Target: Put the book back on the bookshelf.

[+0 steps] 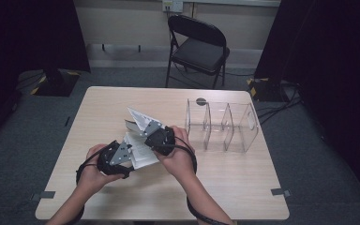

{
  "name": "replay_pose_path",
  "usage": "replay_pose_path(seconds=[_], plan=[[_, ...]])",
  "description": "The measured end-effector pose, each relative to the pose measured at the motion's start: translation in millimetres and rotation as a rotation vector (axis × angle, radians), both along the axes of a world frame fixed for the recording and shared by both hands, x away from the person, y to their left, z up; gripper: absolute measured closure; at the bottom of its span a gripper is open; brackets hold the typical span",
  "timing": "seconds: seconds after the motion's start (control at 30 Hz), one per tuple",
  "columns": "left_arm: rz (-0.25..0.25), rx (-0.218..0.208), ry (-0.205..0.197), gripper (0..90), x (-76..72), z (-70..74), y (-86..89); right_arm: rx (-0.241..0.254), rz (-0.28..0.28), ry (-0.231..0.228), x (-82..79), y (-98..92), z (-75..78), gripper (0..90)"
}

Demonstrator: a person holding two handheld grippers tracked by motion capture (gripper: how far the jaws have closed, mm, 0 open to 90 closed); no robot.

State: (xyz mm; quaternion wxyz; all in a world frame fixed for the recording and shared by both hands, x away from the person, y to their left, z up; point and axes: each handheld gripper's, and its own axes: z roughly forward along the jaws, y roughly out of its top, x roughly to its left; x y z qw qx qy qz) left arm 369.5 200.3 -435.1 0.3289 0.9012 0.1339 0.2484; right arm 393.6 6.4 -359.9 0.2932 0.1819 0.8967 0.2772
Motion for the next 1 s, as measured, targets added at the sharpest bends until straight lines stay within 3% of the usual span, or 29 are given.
replay_pose_path(seconds=[0.13, 0.37, 0.53, 0.6, 0.73, 0.83, 1.0], plan=[[-0.023, 0.012, -0.029, 27.9, -3.2, 6.5, -3.1, -0.014, -0.008, 0.010, -1.0, 0.7, 5.0, 64.7], [-0.072, 0.013, -0.030, 39.3, -2.5, 7.4, -2.4, -0.027, -0.002, 0.019, 0.5, 2.4, 7.9, 64.6], [-0.072, 0.001, -0.069, 44.2, -0.9, 14.0, -0.2, -0.039, 0.000, 0.027, 2.1, 4.7, 9.6, 64.6], [-0.063, -0.005, -0.067, 44.6, 0.2, 15.7, -0.3, -0.056, 0.004, 0.035, 2.2, 6.3, 10.2, 64.6], [-0.051, 0.014, -0.068, 43.4, 1.3, 16.5, -2.8, -0.059, -0.001, 0.038, 2.1, 8.2, 10.5, 64.6], [-0.070, 0.033, -0.078, 41.7, 1.7, 13.2, -9.2, -0.049, 0.002, 0.045, 2.1, 9.6, 10.8, 64.6], [-0.076, 0.005, -0.099, 45.7, -0.2, 12.5, -10.5, -0.073, 0.016, 0.033, 2.5, 11.5, 11.4, 64.4]])
